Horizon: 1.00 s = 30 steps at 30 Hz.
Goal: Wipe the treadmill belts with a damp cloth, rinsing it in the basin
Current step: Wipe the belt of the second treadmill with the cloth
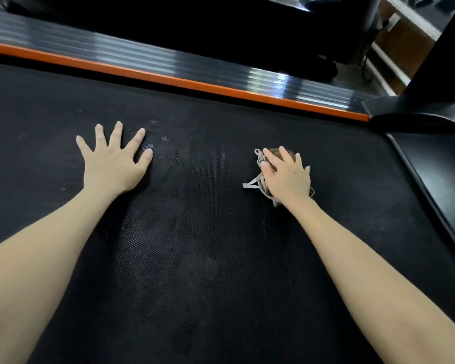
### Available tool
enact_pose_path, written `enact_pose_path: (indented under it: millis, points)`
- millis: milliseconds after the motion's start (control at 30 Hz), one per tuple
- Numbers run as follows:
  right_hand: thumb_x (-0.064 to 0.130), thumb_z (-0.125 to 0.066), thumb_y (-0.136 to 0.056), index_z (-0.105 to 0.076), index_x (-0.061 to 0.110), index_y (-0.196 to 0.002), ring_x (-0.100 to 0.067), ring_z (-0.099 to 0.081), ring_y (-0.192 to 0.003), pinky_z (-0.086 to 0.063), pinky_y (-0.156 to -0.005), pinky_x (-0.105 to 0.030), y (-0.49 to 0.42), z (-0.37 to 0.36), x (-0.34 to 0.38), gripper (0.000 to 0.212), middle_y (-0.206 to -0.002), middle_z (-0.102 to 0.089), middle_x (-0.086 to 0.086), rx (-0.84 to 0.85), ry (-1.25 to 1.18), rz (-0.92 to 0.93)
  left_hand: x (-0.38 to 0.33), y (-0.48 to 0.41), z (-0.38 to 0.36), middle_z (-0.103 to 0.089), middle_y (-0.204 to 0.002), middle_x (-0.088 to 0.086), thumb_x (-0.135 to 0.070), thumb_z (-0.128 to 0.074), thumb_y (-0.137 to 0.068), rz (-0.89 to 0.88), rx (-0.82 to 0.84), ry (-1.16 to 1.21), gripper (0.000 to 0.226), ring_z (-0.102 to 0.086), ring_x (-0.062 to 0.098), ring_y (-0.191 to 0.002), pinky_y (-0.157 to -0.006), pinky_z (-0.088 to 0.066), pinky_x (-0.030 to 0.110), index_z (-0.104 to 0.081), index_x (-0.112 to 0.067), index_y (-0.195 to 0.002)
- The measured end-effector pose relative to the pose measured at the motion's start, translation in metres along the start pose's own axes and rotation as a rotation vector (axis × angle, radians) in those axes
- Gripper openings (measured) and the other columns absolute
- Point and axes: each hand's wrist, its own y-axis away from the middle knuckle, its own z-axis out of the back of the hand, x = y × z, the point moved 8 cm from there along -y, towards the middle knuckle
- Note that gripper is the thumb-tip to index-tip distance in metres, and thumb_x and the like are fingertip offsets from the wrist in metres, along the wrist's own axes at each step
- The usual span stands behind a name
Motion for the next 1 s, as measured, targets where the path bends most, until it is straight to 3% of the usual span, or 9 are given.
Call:
enact_pose_path:
  millis: [100,233,300,500,600,833,967,1000]
  points:
    - [0.043,-0.034,-0.098,-0.036,0.036,-0.142,-0.039,-0.014,-0.142,-0.015,-0.113,-0.058,0.027,-0.001,0.001,0.045,-0.156,-0.024,-0.001,-0.004,-0.054,0.007,0.0,0.0,0.0,-0.007,-0.16,0.006,-0.063,-0.013,-0.092,-0.001,0.001,-0.007,0.061,0.002,0.036,-0.145,-0.111,0.002,0.063,-0.012,-0.041,-0.15]
    - [0.047,-0.039,-0.089,-0.048,0.033,-0.136,-0.04,-0.026,-0.138,-0.023,-0.108,-0.057,0.152,-0.005,0.023,0.05,-0.15,-0.037,-0.001,-0.035,-0.125,0.286,0.0,0.0,0.0,-0.008,-0.16,0.006,-0.063,-0.014,-0.093,-0.004,-0.008,-0.015,0.061,0.001,0.037,-0.145,-0.111,0.002,0.064,-0.013,-0.041,-0.149]
    - [0.045,-0.043,-0.088,-0.053,0.033,-0.131,-0.04,-0.035,-0.134,-0.029,-0.105,-0.059,0.165,-0.006,0.023,0.046,-0.145,-0.044,-0.001,-0.066,-0.109,0.366,0.0,0.0,-0.001,-0.008,-0.16,0.007,-0.063,-0.014,-0.093,-0.005,0.001,-0.015,0.06,0.001,0.037,-0.145,-0.111,0.003,0.064,-0.013,-0.041,-0.149]
    - [0.043,-0.04,-0.089,-0.058,0.033,-0.127,-0.04,-0.039,-0.131,-0.031,-0.106,-0.058,0.149,-0.008,0.026,0.042,-0.141,-0.049,-0.001,-0.095,-0.077,0.369,-0.008,0.019,0.031,-0.015,-0.158,0.014,-0.055,-0.029,-0.096,-0.029,-0.108,0.136,0.059,-0.005,0.037,-0.145,-0.112,0.001,0.063,-0.022,-0.032,-0.15]
    - [0.045,-0.038,-0.089,-0.058,0.033,-0.127,-0.04,-0.039,-0.132,-0.031,-0.106,-0.059,0.151,-0.007,0.026,0.044,-0.141,-0.049,-0.001,-0.098,-0.091,0.372,-0.019,0.055,0.055,-0.02,-0.157,0.01,-0.051,-0.031,-0.098,-0.099,-0.14,0.195,0.053,-0.01,0.033,-0.145,-0.113,0.001,0.06,-0.032,-0.031,-0.147]
    - [0.053,-0.027,-0.086,-0.054,0.037,-0.13,-0.039,-0.031,-0.136,-0.024,-0.11,-0.056,0.15,-0.007,0.026,0.054,-0.146,-0.043,0.001,-0.085,-0.069,0.308,0.021,0.159,0.034,-0.027,-0.155,0.007,-0.064,-0.004,-0.086,-0.194,0.0,-0.016,0.073,-0.019,0.035,-0.143,-0.111,-0.003,0.062,-0.033,-0.034,-0.145]
    - [0.047,-0.034,-0.091,-0.053,0.035,-0.131,-0.042,-0.028,-0.137,-0.024,-0.11,-0.056,0.165,-0.007,0.035,0.046,-0.149,-0.038,0.001,-0.038,-0.094,0.139,0.042,0.173,0.007,-0.017,-0.159,-0.001,-0.066,0.0,-0.083,-0.157,0.072,-0.022,0.072,-0.008,0.03,-0.146,-0.111,-0.003,0.062,-0.022,-0.041,-0.147]
    - [0.045,-0.034,-0.091,-0.056,0.032,-0.129,-0.044,-0.032,-0.134,-0.028,-0.107,-0.057,0.179,-0.006,0.052,0.046,-0.147,-0.041,0.0,-0.045,-0.116,0.182,0.043,0.173,0.006,-0.016,-0.159,-0.002,-0.066,-0.001,-0.084,-0.154,0.058,-0.008,0.071,-0.006,0.03,-0.146,-0.111,-0.003,0.062,-0.021,-0.042,-0.147]
